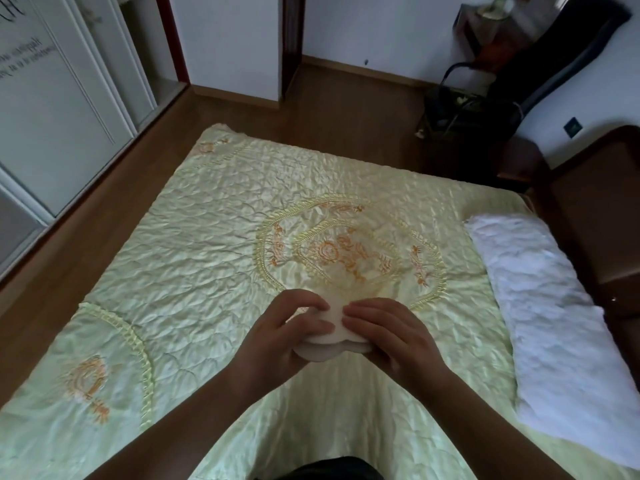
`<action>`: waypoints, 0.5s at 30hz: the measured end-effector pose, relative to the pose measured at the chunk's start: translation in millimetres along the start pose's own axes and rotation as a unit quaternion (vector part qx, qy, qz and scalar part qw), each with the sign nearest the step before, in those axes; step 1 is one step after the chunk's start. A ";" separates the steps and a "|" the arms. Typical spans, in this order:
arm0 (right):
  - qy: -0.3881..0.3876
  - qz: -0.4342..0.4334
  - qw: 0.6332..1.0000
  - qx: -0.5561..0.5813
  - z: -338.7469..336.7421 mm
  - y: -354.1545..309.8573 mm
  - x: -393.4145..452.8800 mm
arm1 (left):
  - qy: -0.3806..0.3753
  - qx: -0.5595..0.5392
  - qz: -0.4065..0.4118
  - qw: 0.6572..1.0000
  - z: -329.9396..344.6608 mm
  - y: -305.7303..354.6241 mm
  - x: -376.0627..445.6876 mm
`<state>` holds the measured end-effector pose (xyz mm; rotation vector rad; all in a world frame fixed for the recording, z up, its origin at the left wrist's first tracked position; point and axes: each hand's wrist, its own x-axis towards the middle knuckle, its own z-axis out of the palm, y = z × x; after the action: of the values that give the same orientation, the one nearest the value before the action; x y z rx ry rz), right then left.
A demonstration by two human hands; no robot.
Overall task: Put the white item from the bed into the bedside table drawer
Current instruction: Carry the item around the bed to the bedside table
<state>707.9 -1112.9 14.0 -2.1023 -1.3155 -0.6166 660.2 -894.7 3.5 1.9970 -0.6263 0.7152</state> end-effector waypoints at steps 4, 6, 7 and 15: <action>-0.025 -0.026 0.999 -0.038 -10.4 -10.0 0.7 | -0.006 0.080 0.028 0.996 -5.1 -7.6 -2.8; -0.053 -0.032 0.996 -0.060 -12.7 -15.5 1.2 | -0.009 0.116 0.043 0.992 -4.3 -7.2 -6.8; -0.062 -0.034 0.995 -0.071 -13.1 -18.1 0.4 | -0.012 0.134 0.052 0.990 -3.9 -6.6 -7.6; -0.076 -0.010 0.986 -0.147 -21.5 -23.2 -26.6 | -0.175 0.317 0.064 0.930 -9.2 -5.5 -22.7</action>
<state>674.2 -1136.6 17.6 -2.4186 -1.4011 -0.7065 645.6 -880.7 -11.5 2.7426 -0.8117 0.7004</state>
